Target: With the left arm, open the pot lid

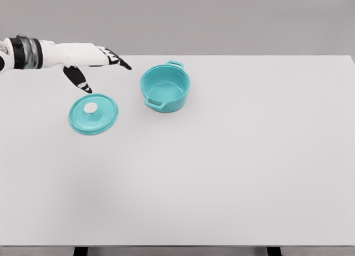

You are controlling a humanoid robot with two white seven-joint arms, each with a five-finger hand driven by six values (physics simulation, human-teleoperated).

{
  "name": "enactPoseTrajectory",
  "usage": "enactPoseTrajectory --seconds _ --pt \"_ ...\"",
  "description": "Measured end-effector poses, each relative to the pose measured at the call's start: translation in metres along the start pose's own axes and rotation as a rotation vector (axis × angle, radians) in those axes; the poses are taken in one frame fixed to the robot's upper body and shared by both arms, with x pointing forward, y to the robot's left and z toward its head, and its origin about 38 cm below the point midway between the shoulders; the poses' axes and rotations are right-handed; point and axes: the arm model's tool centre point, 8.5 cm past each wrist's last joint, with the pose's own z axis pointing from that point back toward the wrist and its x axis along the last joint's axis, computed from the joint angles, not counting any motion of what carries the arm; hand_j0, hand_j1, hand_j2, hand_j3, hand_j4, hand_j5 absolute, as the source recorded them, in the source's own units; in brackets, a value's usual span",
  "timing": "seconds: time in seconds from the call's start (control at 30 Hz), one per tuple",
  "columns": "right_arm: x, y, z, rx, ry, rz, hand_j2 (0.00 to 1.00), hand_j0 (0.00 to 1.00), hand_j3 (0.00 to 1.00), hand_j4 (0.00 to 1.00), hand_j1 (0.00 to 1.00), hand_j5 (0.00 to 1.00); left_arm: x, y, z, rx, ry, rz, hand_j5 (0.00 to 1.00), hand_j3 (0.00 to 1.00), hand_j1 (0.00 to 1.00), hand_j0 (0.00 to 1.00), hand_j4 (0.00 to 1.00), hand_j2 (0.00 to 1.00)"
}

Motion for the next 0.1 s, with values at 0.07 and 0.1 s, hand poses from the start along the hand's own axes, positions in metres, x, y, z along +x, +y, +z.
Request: enactPoseTrajectory --seconds 0.07,0.1 --pt "0.000 0.000 0.000 0.000 0.000 0.000 1.00 1.00 1.00 1.00 1.00 1.00 0.018 0.003 0.014 0.030 -0.060 -0.001 1.00 1.00 1.00 1.00 1.00 1.00" --pt "0.000 0.000 0.000 0.000 0.000 0.000 1.00 1.00 1.00 1.00 1.00 1.00 0.025 -0.009 0.019 0.027 -0.083 0.020 1.00 1.00 1.00 1.00 1.00 1.00"
